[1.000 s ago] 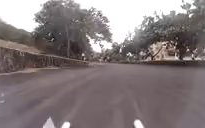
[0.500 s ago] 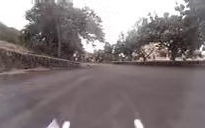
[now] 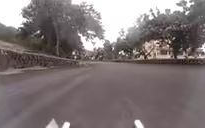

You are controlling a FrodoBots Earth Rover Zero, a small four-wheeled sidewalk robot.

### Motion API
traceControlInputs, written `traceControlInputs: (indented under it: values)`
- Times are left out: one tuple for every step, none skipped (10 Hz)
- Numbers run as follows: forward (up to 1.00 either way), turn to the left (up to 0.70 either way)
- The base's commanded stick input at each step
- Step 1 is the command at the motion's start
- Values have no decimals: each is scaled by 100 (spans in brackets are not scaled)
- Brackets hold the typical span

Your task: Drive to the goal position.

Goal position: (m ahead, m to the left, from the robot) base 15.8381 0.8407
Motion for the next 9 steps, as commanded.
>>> traceControlInputs:
  values:
    - [70, 0]
    - [70, 0]
    - [70, 0]
    - [70, 0]
    - [70, 0]
    - [70, 0]
    - [70, -3]
    - [70, -35]
    - [70, -35]
